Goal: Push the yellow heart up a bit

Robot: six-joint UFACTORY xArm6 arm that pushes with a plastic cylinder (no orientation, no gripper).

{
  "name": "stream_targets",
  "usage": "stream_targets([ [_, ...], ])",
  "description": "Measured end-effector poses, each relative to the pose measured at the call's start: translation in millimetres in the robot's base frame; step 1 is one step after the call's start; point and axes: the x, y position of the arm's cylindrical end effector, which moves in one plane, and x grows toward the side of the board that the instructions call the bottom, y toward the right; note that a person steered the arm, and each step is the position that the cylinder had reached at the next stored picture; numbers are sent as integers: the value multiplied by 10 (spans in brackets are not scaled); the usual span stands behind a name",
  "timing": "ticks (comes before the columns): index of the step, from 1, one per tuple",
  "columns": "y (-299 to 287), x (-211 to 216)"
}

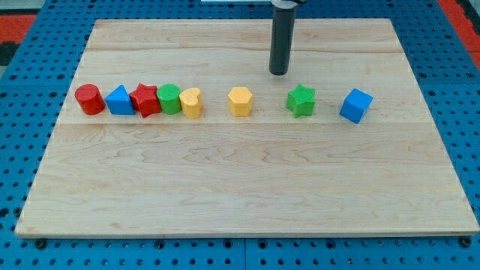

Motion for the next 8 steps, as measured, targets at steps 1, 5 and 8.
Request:
stream_targets([
  [1,-126,429],
  [5,-721,1144],
  [8,-1299,1266],
])
